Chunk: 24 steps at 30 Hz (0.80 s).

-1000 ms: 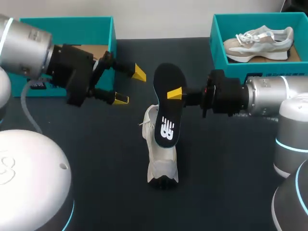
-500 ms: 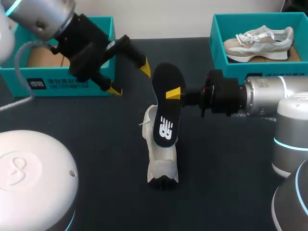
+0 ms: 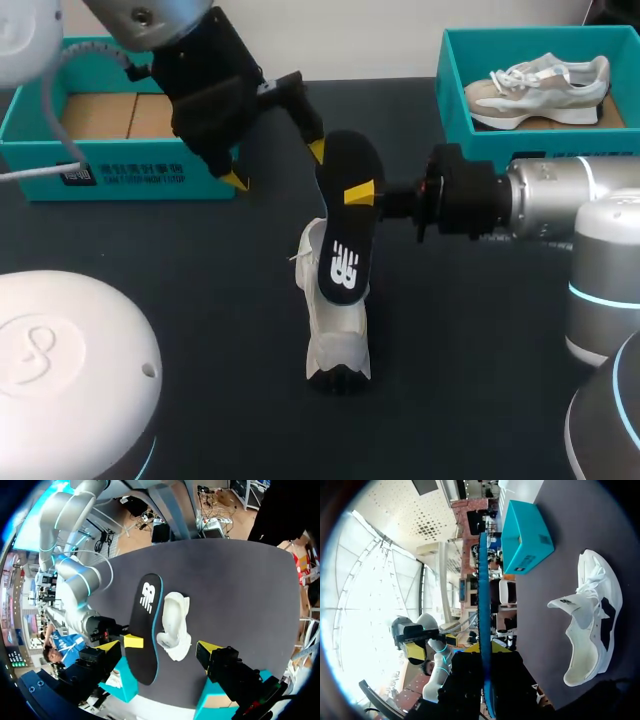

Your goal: Take the shoe out of the shoebox, open the shoe tongue, remove and reinsert the insole, then place the shoe into the shoebox

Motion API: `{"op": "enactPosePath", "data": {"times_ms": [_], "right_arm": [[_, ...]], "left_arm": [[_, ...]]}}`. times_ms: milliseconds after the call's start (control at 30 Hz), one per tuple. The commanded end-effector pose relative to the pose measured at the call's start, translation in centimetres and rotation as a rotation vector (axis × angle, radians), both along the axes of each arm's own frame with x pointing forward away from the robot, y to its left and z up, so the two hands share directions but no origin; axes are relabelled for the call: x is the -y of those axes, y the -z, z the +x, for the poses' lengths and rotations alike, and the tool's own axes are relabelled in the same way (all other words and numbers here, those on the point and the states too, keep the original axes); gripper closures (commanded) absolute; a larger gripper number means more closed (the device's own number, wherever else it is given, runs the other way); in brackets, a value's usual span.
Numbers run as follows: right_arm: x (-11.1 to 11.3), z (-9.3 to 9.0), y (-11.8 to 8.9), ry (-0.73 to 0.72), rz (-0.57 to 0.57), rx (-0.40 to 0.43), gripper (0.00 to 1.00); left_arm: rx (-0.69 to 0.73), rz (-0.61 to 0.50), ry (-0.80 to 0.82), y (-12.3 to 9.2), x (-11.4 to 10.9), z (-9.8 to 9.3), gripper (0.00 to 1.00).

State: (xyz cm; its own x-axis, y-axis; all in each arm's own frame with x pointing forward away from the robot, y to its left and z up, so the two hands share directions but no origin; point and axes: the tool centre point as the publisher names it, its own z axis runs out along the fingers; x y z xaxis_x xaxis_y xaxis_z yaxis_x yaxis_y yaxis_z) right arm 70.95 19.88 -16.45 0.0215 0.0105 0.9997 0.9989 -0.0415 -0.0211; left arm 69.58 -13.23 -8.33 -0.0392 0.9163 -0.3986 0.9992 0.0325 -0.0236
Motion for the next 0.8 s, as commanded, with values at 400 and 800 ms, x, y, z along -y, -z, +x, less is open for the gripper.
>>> {"op": "enactPosePath", "data": {"times_ms": [400, 800], "right_arm": [[-0.2, 0.2, 0.1, -0.014, -0.006, 0.002, 1.00], [-0.6, -0.2, 0.4, -0.031, -0.018, -0.009, 1.00]], "left_arm": [[0.030, 0.122, -0.045, -0.6, 2.6, 0.7, 0.00], [0.031, 0.224, -0.064, -0.2, 5.3, 2.5, 0.00]]}}
